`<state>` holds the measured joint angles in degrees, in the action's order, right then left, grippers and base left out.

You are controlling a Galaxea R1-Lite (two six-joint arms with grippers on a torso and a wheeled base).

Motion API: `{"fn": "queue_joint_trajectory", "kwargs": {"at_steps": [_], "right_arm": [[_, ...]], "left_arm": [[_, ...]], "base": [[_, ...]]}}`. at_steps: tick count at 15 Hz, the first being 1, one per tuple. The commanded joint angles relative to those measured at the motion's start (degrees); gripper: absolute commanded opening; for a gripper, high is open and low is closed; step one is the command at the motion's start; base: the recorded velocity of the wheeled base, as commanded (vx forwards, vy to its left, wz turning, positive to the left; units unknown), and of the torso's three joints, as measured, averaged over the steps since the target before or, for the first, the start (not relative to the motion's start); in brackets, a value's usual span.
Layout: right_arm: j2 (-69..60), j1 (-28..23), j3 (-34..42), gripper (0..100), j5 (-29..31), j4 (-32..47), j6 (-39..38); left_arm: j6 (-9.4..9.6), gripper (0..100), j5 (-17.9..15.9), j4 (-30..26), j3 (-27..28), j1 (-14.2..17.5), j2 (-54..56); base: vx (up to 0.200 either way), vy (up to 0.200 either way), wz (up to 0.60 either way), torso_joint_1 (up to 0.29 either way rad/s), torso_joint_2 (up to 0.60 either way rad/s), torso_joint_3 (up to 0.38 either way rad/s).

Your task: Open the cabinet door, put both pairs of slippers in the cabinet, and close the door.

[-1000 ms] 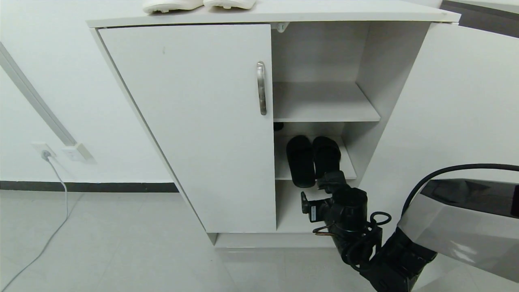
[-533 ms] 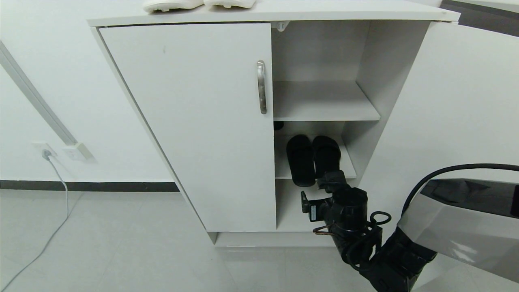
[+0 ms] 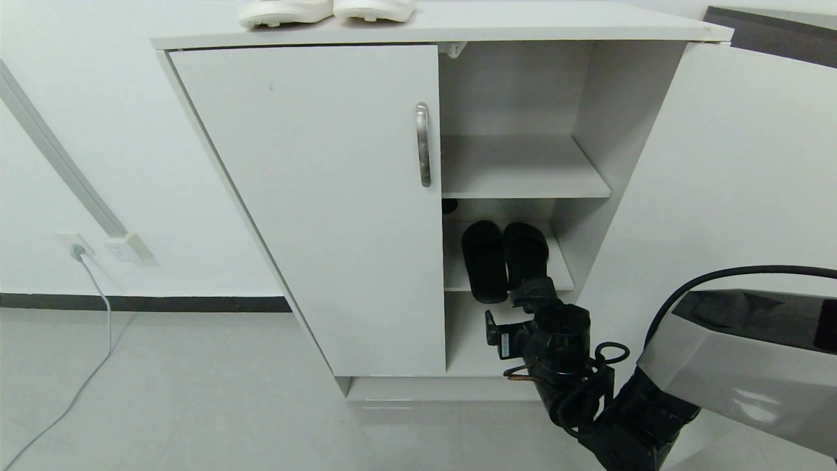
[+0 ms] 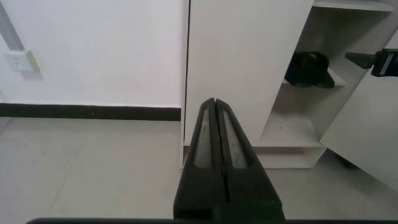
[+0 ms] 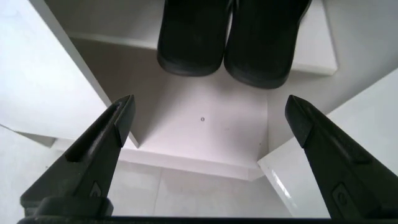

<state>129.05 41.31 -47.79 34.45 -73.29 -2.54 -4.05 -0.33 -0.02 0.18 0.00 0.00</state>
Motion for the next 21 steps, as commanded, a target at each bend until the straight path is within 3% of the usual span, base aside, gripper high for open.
{"fn": "queue_joint_trajectory", "kwargs": {"at_steps": [1, 11, 14, 21], "right_arm": [[0.4, 0.0, -0.1, 100, 0.0, 0.0, 0.1], [0.1, 0.1, 0.4, 100, 0.4, -2.0, 0.3], [-0.5, 0.3, 2.7, 100, 0.4, -6.5, 2.9], [-0.3, 1.0, 2.9, 100, 0.5, -7.9, 3.1]], "left_arm": [[0.0, 0, 0.0, 0.0, 0.0, 0.0, -0.1], [0.0, 0, 0.0, 0.0, -0.1, 0.0, -0.1], [0.09, 0, 0.0, 0.0, 0.0, 0.0, -0.1], [-0.08, 0, 0.0, 0.0, -0.1, 0.0, -0.1]], "base": [[0.0, 0.0, 0.0, 0.002, 0.0, 0.154], [0.0, 0.0, 0.0, 0.002, 0.0, 0.19], [0.0, 0.0, 0.0, 0.002, 0.0, 0.025], [0.0, 0.029, 0.0, 0.0, 0.0, 0.0]]}}
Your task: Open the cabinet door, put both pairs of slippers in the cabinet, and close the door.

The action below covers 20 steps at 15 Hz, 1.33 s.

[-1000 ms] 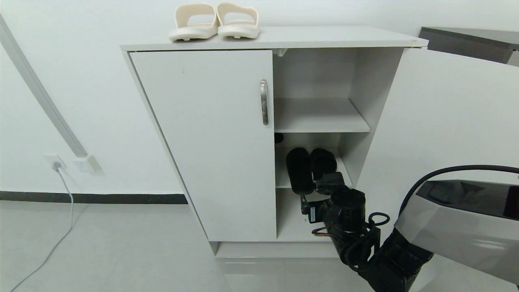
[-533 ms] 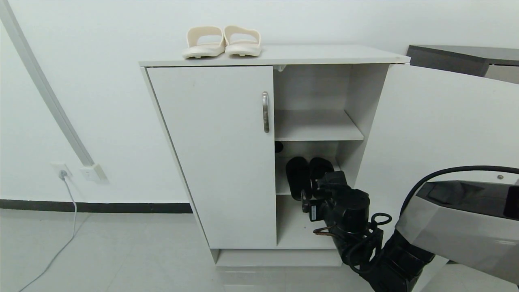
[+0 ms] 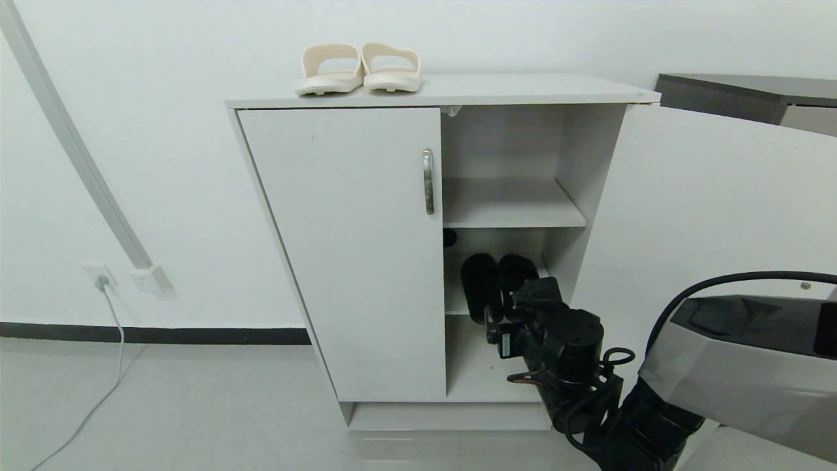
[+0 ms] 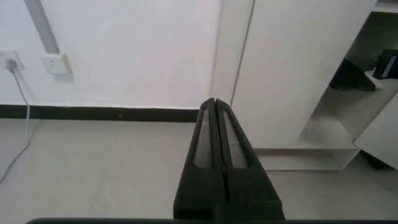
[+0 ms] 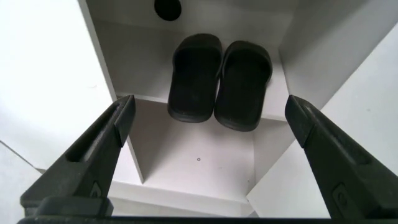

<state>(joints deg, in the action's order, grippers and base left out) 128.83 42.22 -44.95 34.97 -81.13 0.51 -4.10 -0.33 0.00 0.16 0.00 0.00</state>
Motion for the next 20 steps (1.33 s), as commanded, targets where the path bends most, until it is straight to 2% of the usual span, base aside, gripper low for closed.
{"fn": "queue_joint_trajectory", "kwargs": {"at_steps": [1, 16, 20], "right_arm": [[0.0, 0.1, 0.0, 100, 0.0, -0.1, 0.0], [1.7, 0.5, 0.6, 100, 0.0, -3.3, 1.2], [2.2, 0.2, 1.6, 100, -1.0, -5.8, 2.0]], "left_arm": [[0.05, 0, 0.0, 0.0, 0.0, 0.0, -0.1], [-0.03, 0, 0.0, 0.0, -0.1, 0.0, -0.1], [0.14, 0, 0.0, 0.0, 0.0, 0.0, -0.1]], "base": [[0.0, 0.2, 0.0, 0.002, 0.0, 0.002], [0.0, 0.2, 0.0, 0.003, 0.0, 0.002], [0.0, 0.0, 0.0, 0.0, 0.0, 0.0]]}}
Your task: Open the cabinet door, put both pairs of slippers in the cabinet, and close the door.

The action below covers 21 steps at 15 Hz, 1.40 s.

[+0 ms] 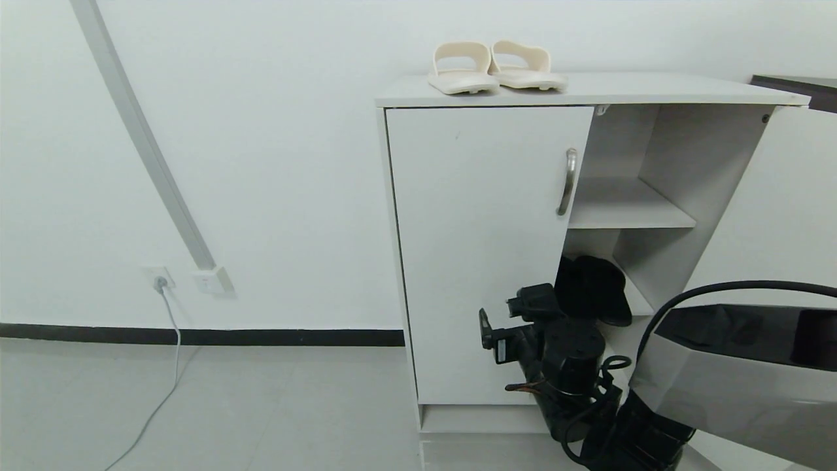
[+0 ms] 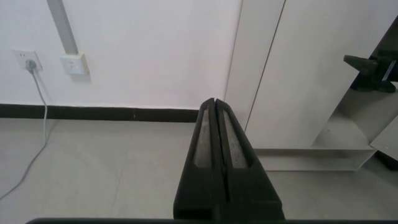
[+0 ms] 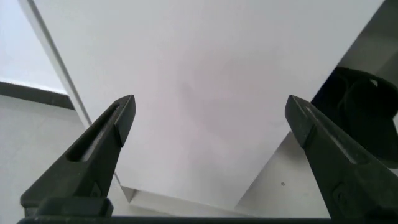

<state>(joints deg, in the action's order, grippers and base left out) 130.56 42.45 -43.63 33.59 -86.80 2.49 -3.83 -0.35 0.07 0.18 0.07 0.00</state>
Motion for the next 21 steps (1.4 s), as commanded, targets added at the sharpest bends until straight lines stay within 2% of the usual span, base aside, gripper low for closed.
{"fn": "queue_joint_trajectory", "kwargs": {"at_steps": [1, 14, 21], "right_arm": [[0.4, -0.4, 0.7, 100, -1.7, 0.5, 0.1], [0.4, -0.5, 1.1, 100, -3.6, -1.0, 1.4], [0.4, -0.4, 0.9, 100, -3.7, -1.0, 1.6]], "left_arm": [[0.05, 0, 0.1, -0.1, -0.1, -0.1, -0.1], [-0.13, 0, 0.1, -0.1, -0.1, -0.1, -0.1], [-0.22, 0, 0.0, -0.1, 0.0, -0.1, -0.1]], "base": [[0.0, 0.0, 0.0, 0.0, 0.0, 0.0], [0.0, 0.0, 0.0, 0.0, 0.0, 0.0], [0.0, 0.0, 0.0, 0.046, -0.36, -0.306]]}}
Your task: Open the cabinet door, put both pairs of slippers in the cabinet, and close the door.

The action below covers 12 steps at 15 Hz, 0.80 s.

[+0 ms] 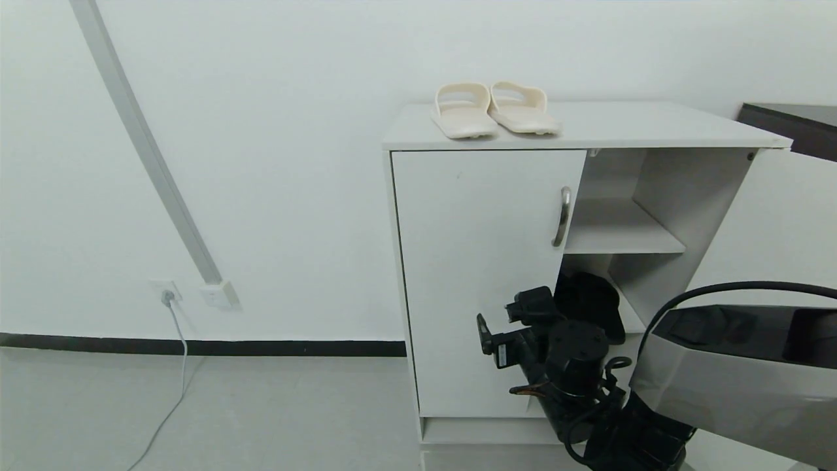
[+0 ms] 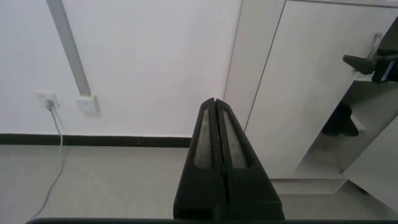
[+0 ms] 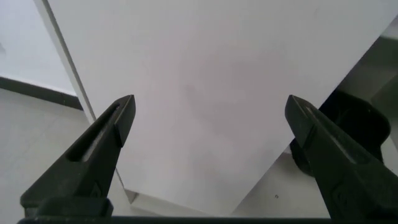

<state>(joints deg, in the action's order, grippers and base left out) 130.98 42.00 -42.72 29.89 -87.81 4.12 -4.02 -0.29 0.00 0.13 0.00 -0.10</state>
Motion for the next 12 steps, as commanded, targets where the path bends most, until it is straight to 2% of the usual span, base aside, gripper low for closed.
{"fn": "queue_joint_trajectory", "kwargs": {"at_steps": [1, 12], "right_arm": [[0.1, 0.0, 0.0, 100, 0.0, 0.0, 0.0], [0.1, 0.0, 0.0, 100, 0.0, 0.0, 0.0]], "left_arm": [[-0.02, 0, 0.0, 0.0, 0.0, 0.0, 0.0], [-0.02, 0, -0.1, 0.0, 0.0, 0.0, 0.0]], "base": [[0.0, 0.0, 0.0, 0.095, -0.45, -0.349], [0.0, 0.0, 0.0, 0.153, -0.47, -0.321]]}}
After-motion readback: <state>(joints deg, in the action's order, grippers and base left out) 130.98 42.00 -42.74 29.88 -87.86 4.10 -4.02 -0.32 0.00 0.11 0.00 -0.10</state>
